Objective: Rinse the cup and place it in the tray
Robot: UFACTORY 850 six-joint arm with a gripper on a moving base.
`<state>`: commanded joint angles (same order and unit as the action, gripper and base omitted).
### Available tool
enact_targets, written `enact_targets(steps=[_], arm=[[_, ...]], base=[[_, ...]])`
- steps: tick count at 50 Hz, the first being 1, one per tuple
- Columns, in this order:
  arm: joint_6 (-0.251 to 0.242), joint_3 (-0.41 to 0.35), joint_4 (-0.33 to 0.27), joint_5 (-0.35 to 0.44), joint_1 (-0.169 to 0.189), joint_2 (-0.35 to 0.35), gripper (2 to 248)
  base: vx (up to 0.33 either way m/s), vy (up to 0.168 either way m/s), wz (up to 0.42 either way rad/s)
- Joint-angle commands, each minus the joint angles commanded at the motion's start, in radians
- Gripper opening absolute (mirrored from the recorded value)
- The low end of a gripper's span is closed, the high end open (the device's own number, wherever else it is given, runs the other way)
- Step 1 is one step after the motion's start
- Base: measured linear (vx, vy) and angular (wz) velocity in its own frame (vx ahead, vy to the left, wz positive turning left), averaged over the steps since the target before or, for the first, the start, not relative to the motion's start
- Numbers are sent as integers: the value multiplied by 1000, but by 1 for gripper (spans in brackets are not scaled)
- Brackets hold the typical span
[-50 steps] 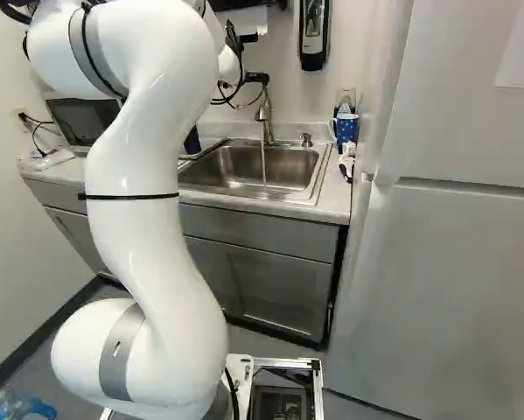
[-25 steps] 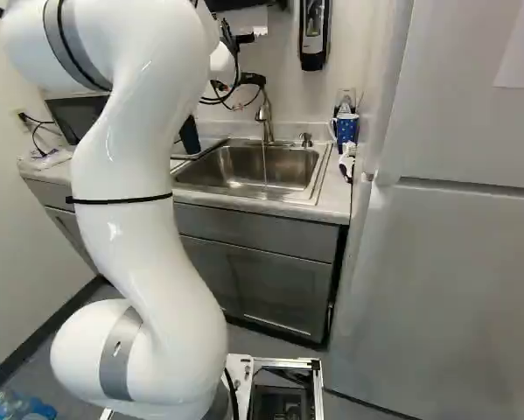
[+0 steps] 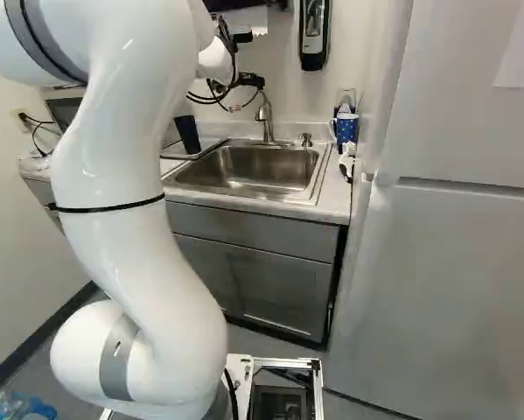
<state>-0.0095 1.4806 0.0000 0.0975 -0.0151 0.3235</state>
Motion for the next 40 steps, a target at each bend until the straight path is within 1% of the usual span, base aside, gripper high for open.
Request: enact_targets(steps=[24, 40], arm=[[0, -98, 0, 0, 4, -86, 247], [0, -183, 0, 0, 20, -163, 247]], base=[[0, 0, 0], [0, 0, 0]])
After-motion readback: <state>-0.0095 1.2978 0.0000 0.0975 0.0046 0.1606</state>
